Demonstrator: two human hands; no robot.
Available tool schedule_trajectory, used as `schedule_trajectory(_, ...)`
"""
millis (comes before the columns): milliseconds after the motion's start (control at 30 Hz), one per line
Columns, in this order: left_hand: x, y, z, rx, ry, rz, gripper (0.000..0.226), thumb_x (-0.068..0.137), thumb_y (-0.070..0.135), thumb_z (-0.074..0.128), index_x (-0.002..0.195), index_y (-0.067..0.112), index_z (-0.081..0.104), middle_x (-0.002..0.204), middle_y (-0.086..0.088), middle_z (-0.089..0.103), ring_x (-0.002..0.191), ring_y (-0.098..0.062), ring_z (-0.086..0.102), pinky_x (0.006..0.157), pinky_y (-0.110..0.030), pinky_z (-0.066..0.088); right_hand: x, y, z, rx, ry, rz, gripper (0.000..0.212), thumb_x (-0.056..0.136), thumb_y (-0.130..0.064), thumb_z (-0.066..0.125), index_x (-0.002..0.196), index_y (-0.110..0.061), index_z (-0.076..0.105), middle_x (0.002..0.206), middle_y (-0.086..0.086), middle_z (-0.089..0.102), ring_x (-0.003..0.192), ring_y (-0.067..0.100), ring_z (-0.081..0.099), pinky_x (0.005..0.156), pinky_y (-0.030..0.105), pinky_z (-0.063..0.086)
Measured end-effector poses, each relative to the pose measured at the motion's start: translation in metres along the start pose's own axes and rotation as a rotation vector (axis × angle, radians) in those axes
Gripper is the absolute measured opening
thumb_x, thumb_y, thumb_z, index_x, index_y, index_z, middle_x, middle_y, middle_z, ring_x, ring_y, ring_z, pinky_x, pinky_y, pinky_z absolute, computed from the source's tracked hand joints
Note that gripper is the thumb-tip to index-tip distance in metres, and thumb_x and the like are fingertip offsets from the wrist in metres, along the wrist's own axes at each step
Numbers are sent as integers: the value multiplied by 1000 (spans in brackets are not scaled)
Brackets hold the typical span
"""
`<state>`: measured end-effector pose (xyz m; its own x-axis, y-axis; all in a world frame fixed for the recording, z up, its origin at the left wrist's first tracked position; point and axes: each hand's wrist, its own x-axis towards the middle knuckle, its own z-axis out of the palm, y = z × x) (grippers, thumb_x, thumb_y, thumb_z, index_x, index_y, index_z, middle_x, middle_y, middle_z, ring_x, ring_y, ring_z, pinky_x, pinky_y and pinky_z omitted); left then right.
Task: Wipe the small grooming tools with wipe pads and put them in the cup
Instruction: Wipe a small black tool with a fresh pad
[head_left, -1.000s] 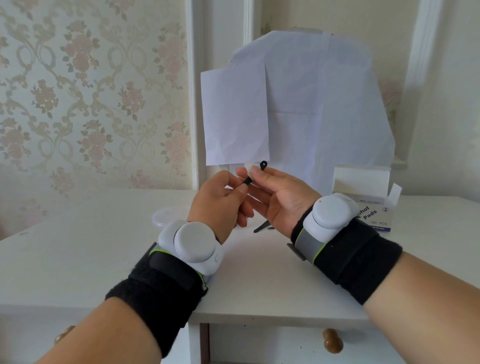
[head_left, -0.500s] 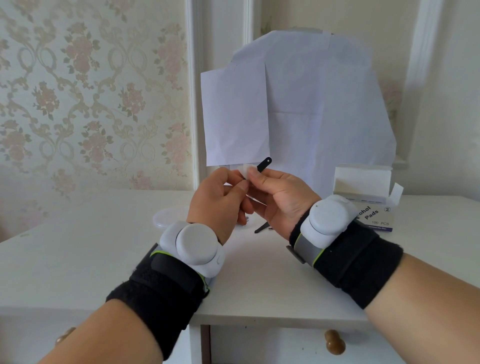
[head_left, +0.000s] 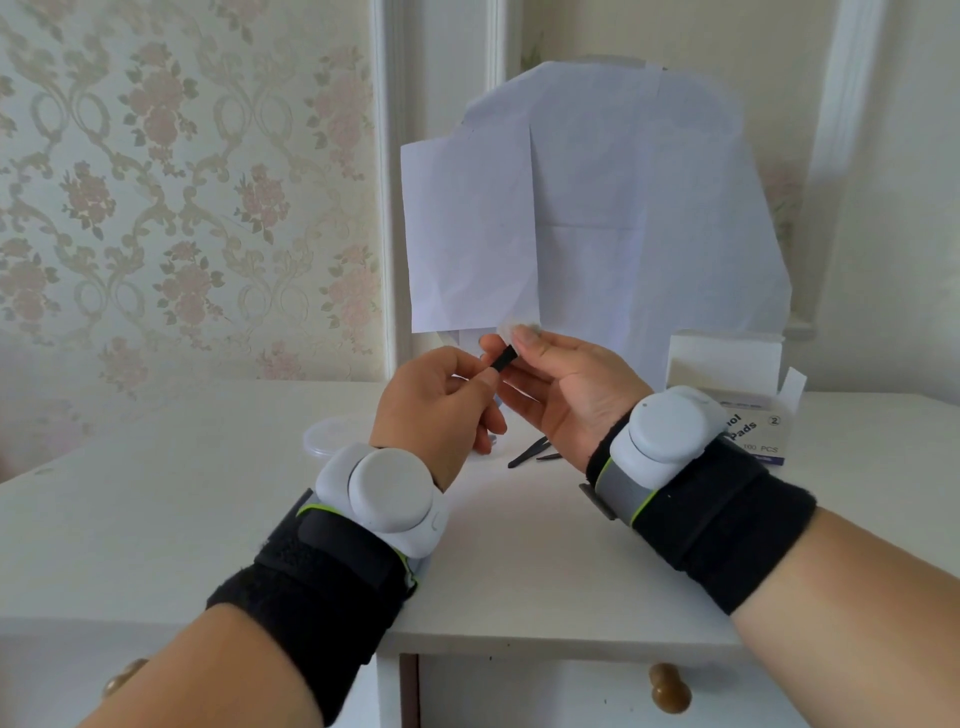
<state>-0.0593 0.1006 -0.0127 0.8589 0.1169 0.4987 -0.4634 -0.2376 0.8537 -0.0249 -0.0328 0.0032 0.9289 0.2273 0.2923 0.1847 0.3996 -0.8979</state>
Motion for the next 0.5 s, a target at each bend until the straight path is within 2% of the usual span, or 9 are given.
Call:
schedule_trajectory(100, -1, 1, 0, 9, 15, 4, 16, 94, 15, 57, 83, 10, 67, 57, -4, 66, 43, -14, 54, 45, -18, 43, 0, 1, 0, -4, 2, -15, 20, 95, -20, 62, 83, -12, 76, 96, 7, 75, 85, 18, 70, 83, 31, 57)
schedule_trajectory(167, -2, 2, 1, 8, 14, -5, 16, 94, 14, 58, 83, 12, 70, 58, -3, 67, 44, -13, 56, 45, -16, 43, 0, 1, 0, -3, 29, -31, 24, 96, -21, 60, 81, -13, 76, 93, 7, 75, 85, 19, 70, 82, 31, 57)
schedule_trajectory(267, -3, 3, 2, 17, 8, -20, 19, 95, 12, 55, 86, 15, 71, 64, -5, 71, 49, -13, 60, 45, -15, 45, 1, 0, 1, -3, 100, -29, 18, 97, -22, 59, 100, -9, 72, 95, 5, 76, 82, 17, 71, 77, 29, 56)
schedule_trajectory(333, -2, 4, 2, 26, 5, -30, 21, 95, 10, 53, 89, 16, 72, 67, -5, 73, 52, -14, 62, 45, -15, 45, 2, -1, 0, 3, 159, -24, 22, 97, -21, 60, 112, -7, 68, 96, 3, 77, 79, 13, 72, 73, 27, 55)
schedule_trajectory(433, -2, 4, 2, 46, 4, -32, 19, 95, 12, 53, 91, 14, 72, 68, -3, 73, 52, -13, 64, 45, -14, 45, 2, -3, -2, -11, 203, -32, 24, 96, -22, 61, 114, -9, 68, 94, 1, 78, 78, 10, 72, 70, 25, 52)
schedule_trajectory(500, -2, 4, 3, 63, 15, -25, 18, 95, 15, 55, 89, 14, 72, 66, -2, 73, 51, -12, 63, 46, -14, 45, 4, -3, -4, -49, 223, -39, 19, 95, -25, 62, 105, -13, 71, 94, -1, 77, 79, 10, 69, 68, 25, 50)
